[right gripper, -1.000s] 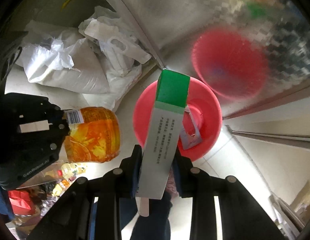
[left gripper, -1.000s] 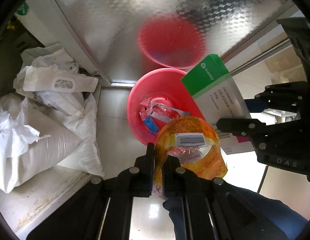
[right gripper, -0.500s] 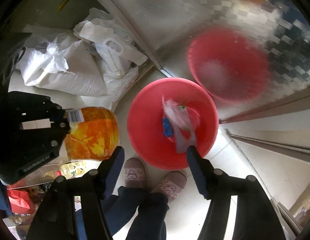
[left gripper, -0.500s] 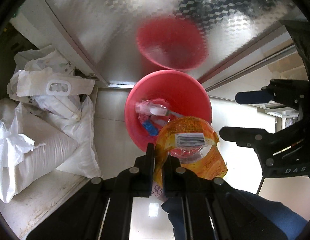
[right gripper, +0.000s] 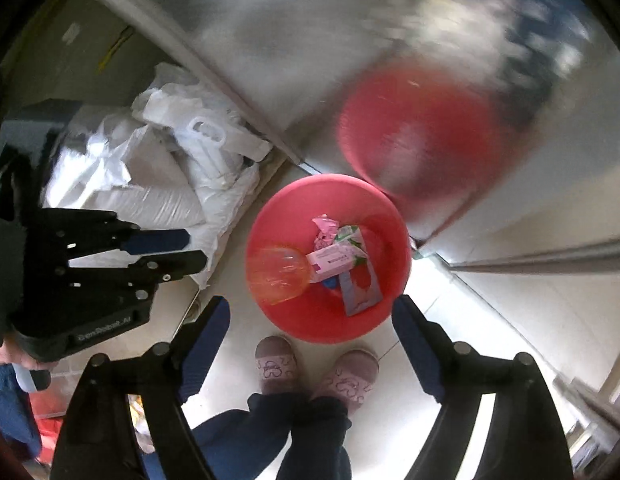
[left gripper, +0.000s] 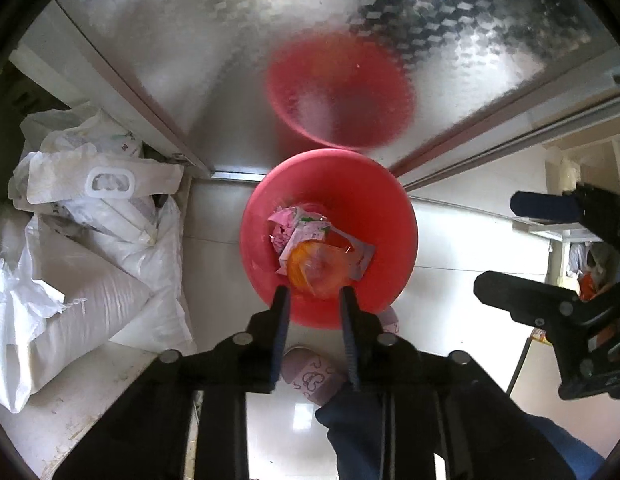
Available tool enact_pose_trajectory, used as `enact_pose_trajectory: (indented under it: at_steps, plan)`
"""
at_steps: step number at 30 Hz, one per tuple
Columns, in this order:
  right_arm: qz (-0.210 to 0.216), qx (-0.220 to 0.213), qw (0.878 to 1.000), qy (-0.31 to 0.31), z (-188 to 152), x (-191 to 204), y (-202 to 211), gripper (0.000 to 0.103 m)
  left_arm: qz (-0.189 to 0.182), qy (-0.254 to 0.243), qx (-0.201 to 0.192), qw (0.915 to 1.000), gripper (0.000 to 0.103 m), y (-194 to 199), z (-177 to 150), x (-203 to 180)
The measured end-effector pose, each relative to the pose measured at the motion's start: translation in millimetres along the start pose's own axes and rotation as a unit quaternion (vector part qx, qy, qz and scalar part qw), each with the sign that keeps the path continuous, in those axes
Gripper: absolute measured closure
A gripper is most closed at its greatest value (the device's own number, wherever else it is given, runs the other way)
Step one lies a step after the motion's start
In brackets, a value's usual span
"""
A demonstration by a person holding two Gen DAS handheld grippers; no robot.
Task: Collect trash
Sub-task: 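Open both tools to drop the container and box into the red bucket, then raise both tools back up to the counter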
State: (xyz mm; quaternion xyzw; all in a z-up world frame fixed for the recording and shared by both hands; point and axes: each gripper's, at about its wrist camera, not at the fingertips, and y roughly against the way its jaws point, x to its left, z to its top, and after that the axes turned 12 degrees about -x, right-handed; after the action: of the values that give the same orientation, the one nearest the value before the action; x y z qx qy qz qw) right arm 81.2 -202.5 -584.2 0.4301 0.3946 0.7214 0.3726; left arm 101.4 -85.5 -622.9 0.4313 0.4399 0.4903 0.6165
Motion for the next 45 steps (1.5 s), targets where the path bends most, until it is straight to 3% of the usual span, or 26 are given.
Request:
enact_pose_trajectory:
  at_steps: [4, 7, 14, 18, 24, 27, 29, 32, 37, 39, 45]
  plan:
    - [-0.018, -0.002, 1.000, -0.005, -3.9, 0.5, 3.5, 0.021, 0.001, 0.006, 0.010, 0.9999, 0.075, 1.4, -1.0, 1.1]
    - [-0.003, 0.009, 1.000, -0.028, -4.8, 1.0, 8.0, 0.021, -0.003, 0.013, 0.025, 0.9996, 0.075, 6.8, -3.6, 0.2]
    - [-0.018, -0.002, 0.999, -0.027, 1.8, 20.1, 39.8, 0.021, -0.013, 0.013, 0.020, 0.9996, 0.072, 50.7, -6.0, -6.5]
    - [-0.022, -0.007, 0.999, -0.025, 9.9, 39.3, 74.0, 0.021, -0.026, 0.034, 0.006, 0.9991, 0.051, 96.2, -3.9, -4.4]
    - [-0.029, -0.026, 0.999, -0.036, 31.6, 70.9, 148.0, 0.021, -0.024, 0.030, -0.007, 0.9992, 0.049, 182.1, 1.1, -12.8]
    - [-0.044, -0.042, 0.997, -0.047, 43.4, 84.7, 194.9, 0.021, -0.023, 0.026, -0.025, 0.9991, 0.036, 230.8, 7.0, -17.7]
    - [-0.053, -0.050, 0.996, -0.046, 51.1, 92.7, 227.2, 0.021, -0.022, 0.026, -0.039, 0.9986, 0.035, 265.0, 13.4, -20.8]
    - [-0.065, -0.072, 0.995, -0.036, 63.9, 108.2, 275.0, 0.017, -0.007, 0.004, -0.057, 0.9983, 0.019, 316.0, 22.6, -27.7]
    - [-0.069, -0.110, 0.991, -0.034, 83.1, 126.4, 344.9, 0.008, 0.001, -0.009, -0.098, 0.9951, 0.019, 392.1, 37.6, -35.3]
    - [-0.078, -0.133, 0.988, -0.024, 91.7, 134.9, 372.3, 0.005, -0.003, -0.017, -0.110, 0.9938, 0.011, 415.2, 41.8, -40.4]
    - [-0.078, -0.163, 0.983, -0.020, 107.1, 151.4, 418.8, 0.002, -0.012, -0.036, -0.154, 0.9873, 0.010, 475.5, 54.8, -51.6]
